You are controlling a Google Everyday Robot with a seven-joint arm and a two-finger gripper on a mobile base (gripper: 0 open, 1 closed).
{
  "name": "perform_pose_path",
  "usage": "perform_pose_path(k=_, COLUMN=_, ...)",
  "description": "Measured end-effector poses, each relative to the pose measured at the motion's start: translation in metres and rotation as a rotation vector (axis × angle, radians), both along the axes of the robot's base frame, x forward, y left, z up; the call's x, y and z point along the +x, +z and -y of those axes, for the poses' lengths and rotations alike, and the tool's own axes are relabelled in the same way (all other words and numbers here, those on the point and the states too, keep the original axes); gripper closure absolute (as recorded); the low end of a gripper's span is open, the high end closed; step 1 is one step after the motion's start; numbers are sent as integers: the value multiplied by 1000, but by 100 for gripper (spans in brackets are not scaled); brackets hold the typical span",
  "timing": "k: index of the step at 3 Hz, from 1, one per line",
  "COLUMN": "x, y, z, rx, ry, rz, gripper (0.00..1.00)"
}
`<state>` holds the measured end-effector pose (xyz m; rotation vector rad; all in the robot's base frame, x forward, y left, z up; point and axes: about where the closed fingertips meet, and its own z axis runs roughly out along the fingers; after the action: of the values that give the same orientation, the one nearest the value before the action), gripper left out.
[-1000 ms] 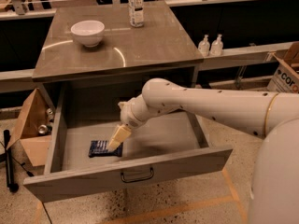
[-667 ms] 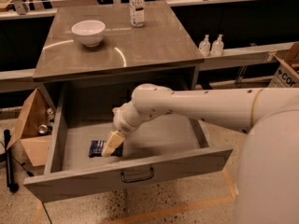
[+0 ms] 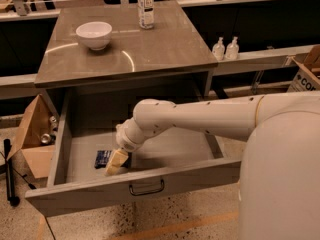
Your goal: Pick rxbar blueberry from top drawer and place on counter
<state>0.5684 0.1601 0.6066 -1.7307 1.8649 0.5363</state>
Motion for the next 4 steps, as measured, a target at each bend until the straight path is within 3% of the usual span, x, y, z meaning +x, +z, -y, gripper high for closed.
perform_pose_path(k=1, x=-4, y=-9, z=4, rx=32, ry=21, rz=-15, gripper=17)
perform_pose_path(k=4, x=-5, y=-9, z=19, rx=64, ry=50, rz=-6, gripper=87)
